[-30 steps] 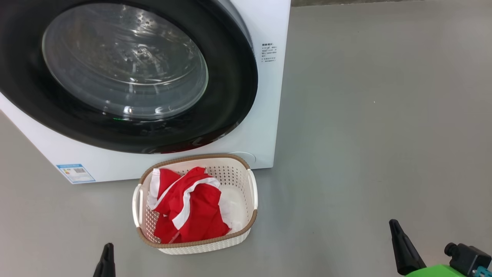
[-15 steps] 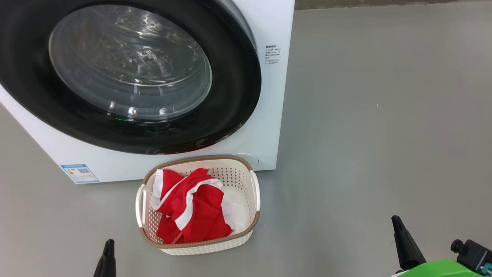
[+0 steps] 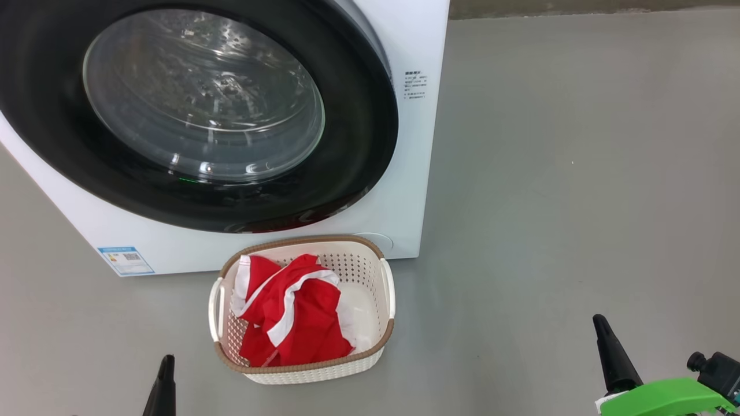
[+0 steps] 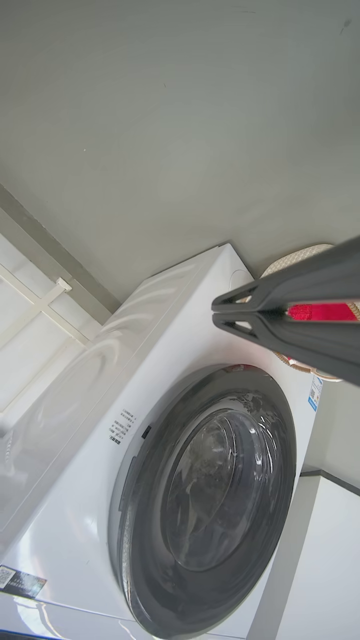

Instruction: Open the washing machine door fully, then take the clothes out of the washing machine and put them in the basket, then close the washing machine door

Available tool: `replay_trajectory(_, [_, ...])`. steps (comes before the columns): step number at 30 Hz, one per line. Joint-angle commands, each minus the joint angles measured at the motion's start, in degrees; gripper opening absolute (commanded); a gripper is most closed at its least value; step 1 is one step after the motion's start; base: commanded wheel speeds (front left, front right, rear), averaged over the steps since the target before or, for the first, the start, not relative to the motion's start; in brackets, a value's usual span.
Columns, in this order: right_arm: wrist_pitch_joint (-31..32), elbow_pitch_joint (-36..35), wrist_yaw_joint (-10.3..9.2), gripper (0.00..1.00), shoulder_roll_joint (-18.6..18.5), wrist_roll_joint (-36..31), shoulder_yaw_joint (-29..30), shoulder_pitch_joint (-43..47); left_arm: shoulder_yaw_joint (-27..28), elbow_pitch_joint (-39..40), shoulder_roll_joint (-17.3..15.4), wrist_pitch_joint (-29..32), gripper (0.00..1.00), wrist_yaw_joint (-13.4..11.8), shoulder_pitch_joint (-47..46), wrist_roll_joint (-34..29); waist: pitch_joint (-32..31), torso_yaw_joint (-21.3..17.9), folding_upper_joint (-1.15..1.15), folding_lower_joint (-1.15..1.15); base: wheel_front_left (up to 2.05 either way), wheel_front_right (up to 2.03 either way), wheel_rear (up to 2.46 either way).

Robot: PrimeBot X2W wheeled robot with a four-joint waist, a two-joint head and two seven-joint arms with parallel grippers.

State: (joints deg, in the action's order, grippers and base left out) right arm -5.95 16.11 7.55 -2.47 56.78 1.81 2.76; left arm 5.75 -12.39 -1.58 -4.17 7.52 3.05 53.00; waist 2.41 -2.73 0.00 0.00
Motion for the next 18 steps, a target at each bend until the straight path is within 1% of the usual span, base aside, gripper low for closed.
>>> replay_trajectory(1, [0.4,-1.6,-0.03,0.0,-1.1,1.7,0.0,-2.9,0.9,1.0,-1.0,0.4,0.0,0.0,-2.6,2.0,-0.1,0.1,0.0,0.0,0.0,0.0,0.0])
replay_trajectory(18, [3.2,-1.8,-0.04,0.0,-1.4,11.6,0.6,-4.5,0.8,0.3,-1.1,3.2,0.0,0.0,-4.5,12.3,-0.7,0.8,0.0,0.0,0.0,0.0,0.0])
